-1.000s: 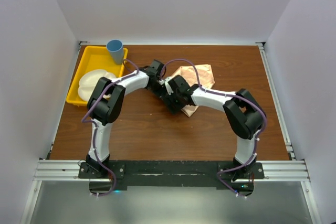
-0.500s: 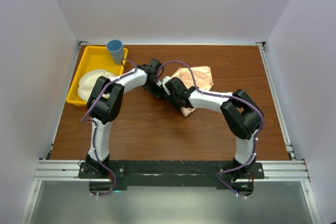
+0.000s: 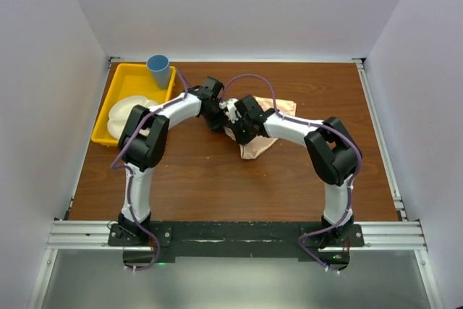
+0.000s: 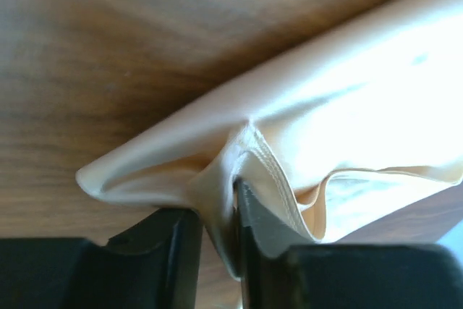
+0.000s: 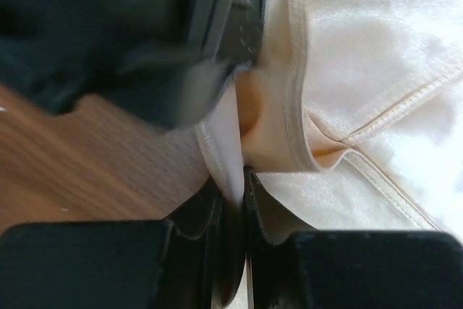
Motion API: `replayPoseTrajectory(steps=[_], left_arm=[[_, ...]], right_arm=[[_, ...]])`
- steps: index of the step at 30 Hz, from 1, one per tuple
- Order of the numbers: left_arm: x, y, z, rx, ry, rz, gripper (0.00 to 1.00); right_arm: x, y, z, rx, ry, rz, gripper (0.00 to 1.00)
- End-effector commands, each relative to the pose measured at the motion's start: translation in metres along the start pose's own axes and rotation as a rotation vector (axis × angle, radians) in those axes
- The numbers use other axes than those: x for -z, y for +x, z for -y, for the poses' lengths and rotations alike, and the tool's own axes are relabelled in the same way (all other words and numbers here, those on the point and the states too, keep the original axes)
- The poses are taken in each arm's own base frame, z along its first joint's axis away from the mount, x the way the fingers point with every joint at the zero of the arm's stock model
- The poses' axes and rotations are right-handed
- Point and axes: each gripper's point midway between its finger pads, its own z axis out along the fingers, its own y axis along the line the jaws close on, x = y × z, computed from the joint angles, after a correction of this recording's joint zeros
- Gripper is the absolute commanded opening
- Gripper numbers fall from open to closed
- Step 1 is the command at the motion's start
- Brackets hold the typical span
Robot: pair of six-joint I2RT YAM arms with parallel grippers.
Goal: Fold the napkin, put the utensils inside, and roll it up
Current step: Roll the napkin with the utensil
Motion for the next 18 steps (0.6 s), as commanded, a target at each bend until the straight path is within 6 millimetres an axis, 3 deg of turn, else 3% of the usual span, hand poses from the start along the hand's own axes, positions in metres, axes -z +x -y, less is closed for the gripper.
replayPoseTrajectory(steps=[1,2,3,4,6,9,10,13,14,15,16,18], left_arm=[[0.033,-0.034,0.030,-0.304,0.153,0.171,0.40],[0.044,-0.035,0.033,-0.325,0.164,0.189,0.44],[0.050,-0.038,0.034,-0.354,0.167,0.209,0.52],[0.067,-0.043,0.043,-0.378,0.202,0.249,0.61],[0.078,-0.045,0.042,-0.406,0.204,0.286,0.73],[0.104,-0.044,0.045,-0.427,0.253,0.354,0.72],[0.110,-0.036,0.036,-0.427,0.268,0.360,0.70],[0.110,-0.013,0.041,-0.428,0.427,0.336,0.46],[0.106,-0.005,0.044,-0.390,0.473,0.306,0.33],[0.111,0.003,0.061,-0.408,0.592,0.282,0.27],[0.094,0.014,0.053,-0.392,0.593,0.229,0.22],[0.092,0.023,0.062,-0.382,0.660,0.206,0.07]], right_arm=[[-0.012,0.050,-0.048,-0.217,-0.379,-0.181,0.00],[-0.015,0.051,-0.047,-0.266,-0.401,-0.186,0.00],[-0.015,0.052,-0.041,-0.307,-0.419,-0.181,0.00],[-0.012,0.050,-0.047,-0.345,-0.479,-0.176,0.00],[-0.015,0.051,-0.042,-0.400,-0.506,-0.171,0.00],[-0.018,0.054,-0.041,-0.498,-0.577,-0.177,0.00],[-0.019,0.056,-0.041,-0.533,-0.596,-0.184,0.00],[-0.025,0.063,-0.042,-0.591,-0.645,-0.215,0.00],[-0.027,0.065,-0.042,-0.603,-0.650,-0.223,0.00],[-0.029,0.068,-0.039,-0.623,-0.646,-0.232,0.00],[-0.031,0.070,-0.036,-0.675,-0.643,-0.241,0.00],[-0.033,0.072,-0.028,-0.742,-0.652,-0.213,0.00]])
